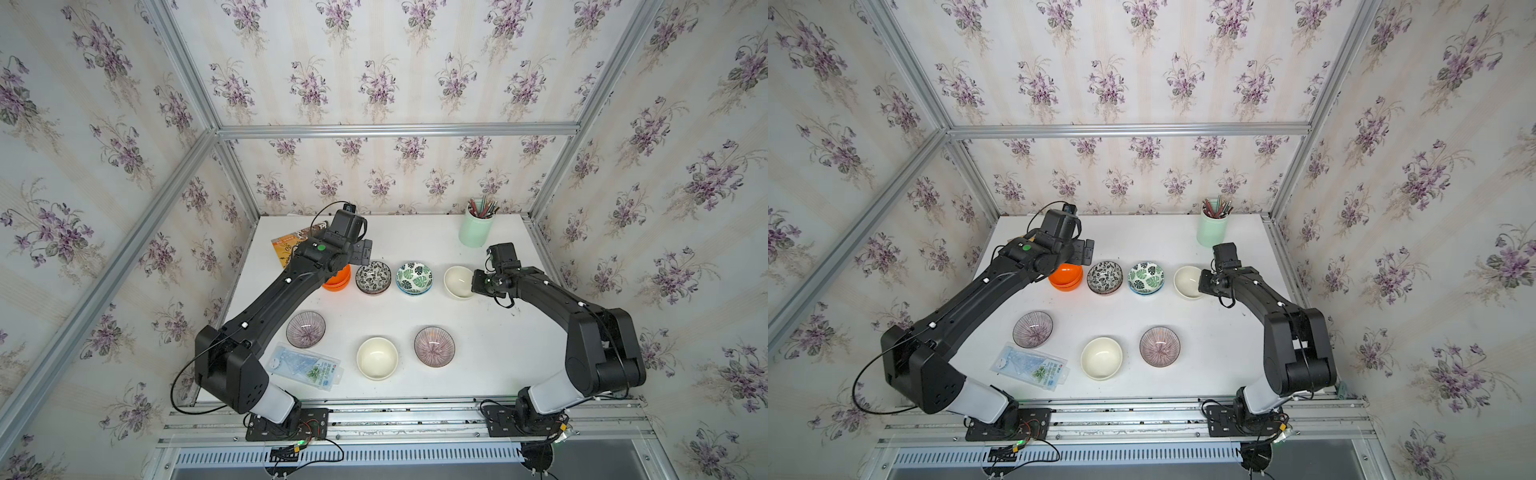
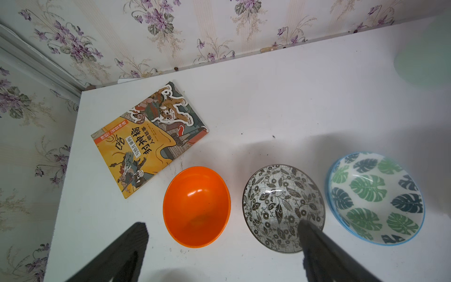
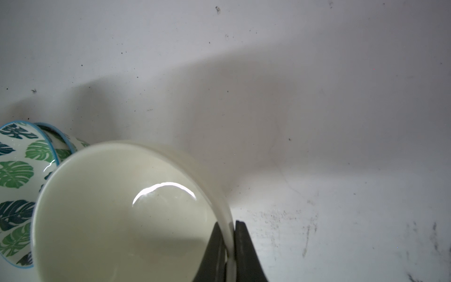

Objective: Stack the bowls
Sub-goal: Place the bowl at the center of the board.

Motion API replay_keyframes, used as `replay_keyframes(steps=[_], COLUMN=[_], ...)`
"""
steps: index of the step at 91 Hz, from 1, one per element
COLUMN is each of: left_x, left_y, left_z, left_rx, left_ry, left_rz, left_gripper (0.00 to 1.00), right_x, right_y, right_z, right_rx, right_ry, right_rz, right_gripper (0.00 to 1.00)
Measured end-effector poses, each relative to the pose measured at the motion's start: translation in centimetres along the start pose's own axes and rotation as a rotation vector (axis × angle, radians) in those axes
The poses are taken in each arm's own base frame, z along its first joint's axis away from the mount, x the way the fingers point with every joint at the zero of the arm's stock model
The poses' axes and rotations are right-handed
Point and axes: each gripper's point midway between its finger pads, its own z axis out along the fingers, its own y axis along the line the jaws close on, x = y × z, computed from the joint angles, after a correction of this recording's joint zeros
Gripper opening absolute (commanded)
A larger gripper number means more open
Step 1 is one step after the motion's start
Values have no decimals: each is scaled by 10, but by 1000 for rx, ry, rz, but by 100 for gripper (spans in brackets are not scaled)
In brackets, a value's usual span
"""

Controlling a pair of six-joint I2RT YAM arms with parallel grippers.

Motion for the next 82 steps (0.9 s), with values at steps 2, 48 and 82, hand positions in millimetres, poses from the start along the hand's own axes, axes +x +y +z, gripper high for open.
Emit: replay_keyframes(steps=[2, 48, 82], left_x=[2, 12, 14], left_y=[-1, 4, 6], left_z=[2, 8, 10], left_rx=[0, -16, -22], left_ry=[11, 60, 70], left_rz=[-1, -14, -19], left_gripper=[100, 99, 100], right_x=[-1, -5, -5], right_y=[0, 1, 4], right_z=[1, 23, 27], right_rx=[-1, 23, 15], right_ry=[-1, 30, 25], right_rz=[0, -19, -37], right_gripper=[3, 7, 17])
